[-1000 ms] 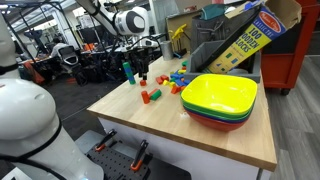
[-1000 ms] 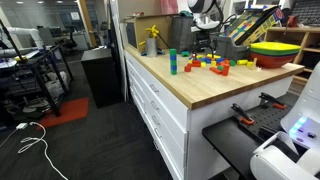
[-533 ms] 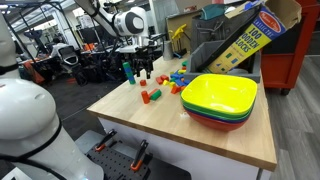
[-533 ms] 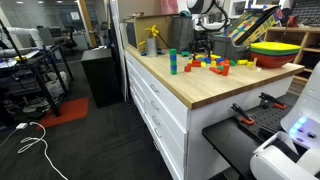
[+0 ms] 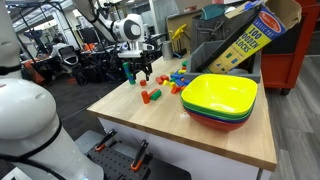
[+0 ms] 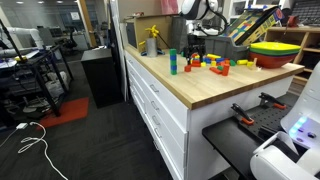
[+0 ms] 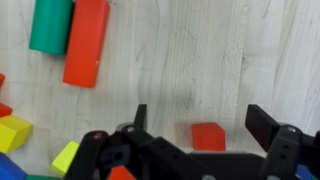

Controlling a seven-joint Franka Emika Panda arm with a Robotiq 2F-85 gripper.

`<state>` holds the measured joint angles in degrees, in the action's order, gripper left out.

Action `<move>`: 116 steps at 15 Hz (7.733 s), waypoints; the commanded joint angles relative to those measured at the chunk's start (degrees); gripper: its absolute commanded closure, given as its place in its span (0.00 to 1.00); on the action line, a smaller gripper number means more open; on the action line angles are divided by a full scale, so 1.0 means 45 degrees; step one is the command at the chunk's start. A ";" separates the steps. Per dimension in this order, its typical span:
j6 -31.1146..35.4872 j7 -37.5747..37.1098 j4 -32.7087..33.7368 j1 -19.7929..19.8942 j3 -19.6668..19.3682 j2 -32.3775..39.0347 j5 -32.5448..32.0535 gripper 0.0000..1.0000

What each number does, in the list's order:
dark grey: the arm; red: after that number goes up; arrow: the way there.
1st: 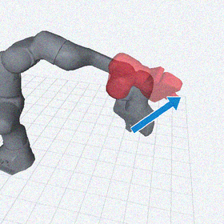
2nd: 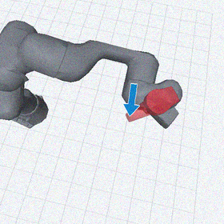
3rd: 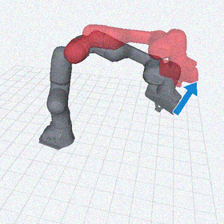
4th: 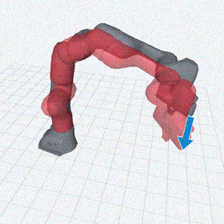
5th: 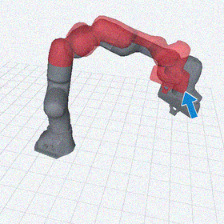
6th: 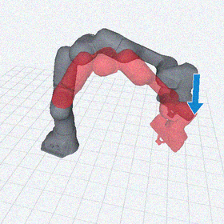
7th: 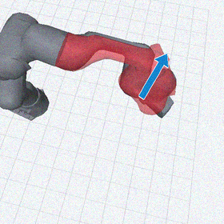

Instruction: Move the red and yellow blocks to the left

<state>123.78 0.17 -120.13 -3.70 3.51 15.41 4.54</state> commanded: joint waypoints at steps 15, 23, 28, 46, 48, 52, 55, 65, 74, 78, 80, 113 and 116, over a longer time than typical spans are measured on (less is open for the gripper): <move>0.0509 0.0520 0.0633 0.0148 -0.0159 0.1140 -0.1276 0.00; 0.0701 0.0230 0.0716 0.0108 -0.0124 0.1146 -0.1130 0.00; 0.0681 0.0170 0.0734 0.0076 -0.0096 0.1184 -0.1085 0.00; 0.0783 -0.0665 0.0935 -0.0231 -0.0042 0.1221 -0.1069 0.00; 0.0724 -0.0489 0.0900 -0.0246 -0.0025 0.1126 -0.1120 0.00; 0.0434 -0.0212 0.0768 -0.0213 -0.0078 0.0854 -0.1391 0.00; 0.0338 -0.0200 0.0702 -0.0093 -0.0149 0.0625 -0.1294 0.00; -0.0277 -0.0981 0.1012 0.0602 -0.0707 0.0441 -0.0738 0.00; -0.0495 -0.3107 0.1751 0.1087 -0.1589 0.1361 -0.0296 0.00; -0.0472 -0.3778 0.1789 0.1188 -0.1841 0.1463 -0.0183 0.00; -0.0396 -0.4143 0.1599 0.1206 -0.1981 0.1316 -0.0190 0.00; -0.0777 -0.5764 0.1861 0.1443 -0.2494 0.1711 0.0379 0.00; -0.0720 -0.5693 0.2081 0.1477 -0.2497 0.1973 0.0334 0.00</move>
<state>121.44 -25.61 -113.00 2.69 -7.48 22.77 6.06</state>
